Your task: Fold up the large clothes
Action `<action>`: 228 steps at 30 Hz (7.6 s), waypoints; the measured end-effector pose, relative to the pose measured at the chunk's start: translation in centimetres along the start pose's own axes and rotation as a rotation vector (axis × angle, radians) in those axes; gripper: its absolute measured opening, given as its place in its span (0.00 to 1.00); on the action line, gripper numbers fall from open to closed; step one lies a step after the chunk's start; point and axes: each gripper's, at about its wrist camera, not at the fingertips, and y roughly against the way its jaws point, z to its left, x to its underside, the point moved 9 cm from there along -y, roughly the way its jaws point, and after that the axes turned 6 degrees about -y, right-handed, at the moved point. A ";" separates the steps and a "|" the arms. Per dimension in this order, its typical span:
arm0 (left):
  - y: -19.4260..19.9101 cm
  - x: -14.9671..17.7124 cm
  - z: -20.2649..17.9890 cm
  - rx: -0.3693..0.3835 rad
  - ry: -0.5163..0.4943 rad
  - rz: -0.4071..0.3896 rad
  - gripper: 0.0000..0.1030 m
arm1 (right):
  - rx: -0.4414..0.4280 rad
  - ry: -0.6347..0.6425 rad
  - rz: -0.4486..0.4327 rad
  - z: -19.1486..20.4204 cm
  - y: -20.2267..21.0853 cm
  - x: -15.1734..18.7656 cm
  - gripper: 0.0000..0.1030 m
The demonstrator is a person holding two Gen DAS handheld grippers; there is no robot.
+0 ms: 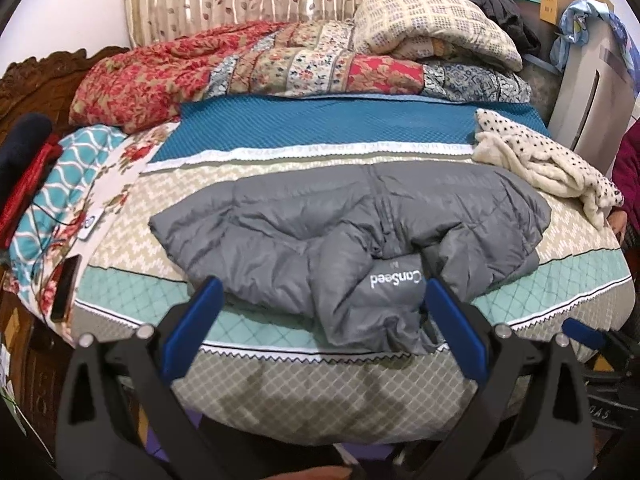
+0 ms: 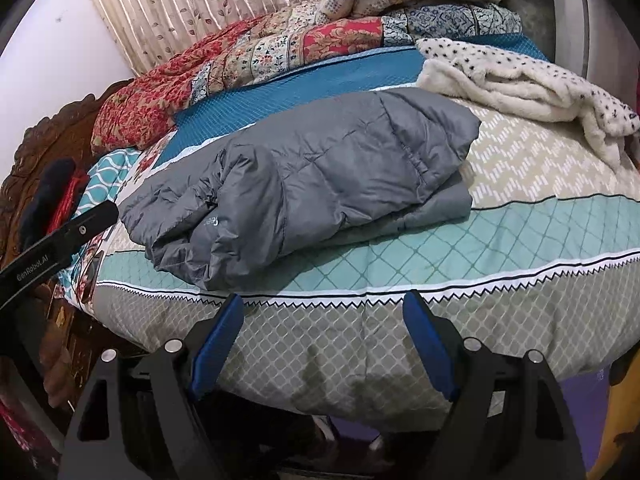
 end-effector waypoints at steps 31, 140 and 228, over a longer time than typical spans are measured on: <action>-4.1 2.7 -0.3 0.015 0.045 0.122 0.94 | -0.006 -0.098 0.032 -2.5 -0.3 1.5 0.77; -3.5 4.5 -2.2 -0.034 0.028 0.104 0.94 | 0.086 0.052 -0.026 -1.5 0.1 0.1 0.77; -2.7 4.4 1.4 -0.085 0.009 0.090 0.94 | 0.066 0.054 0.016 2.5 -0.5 2.4 0.77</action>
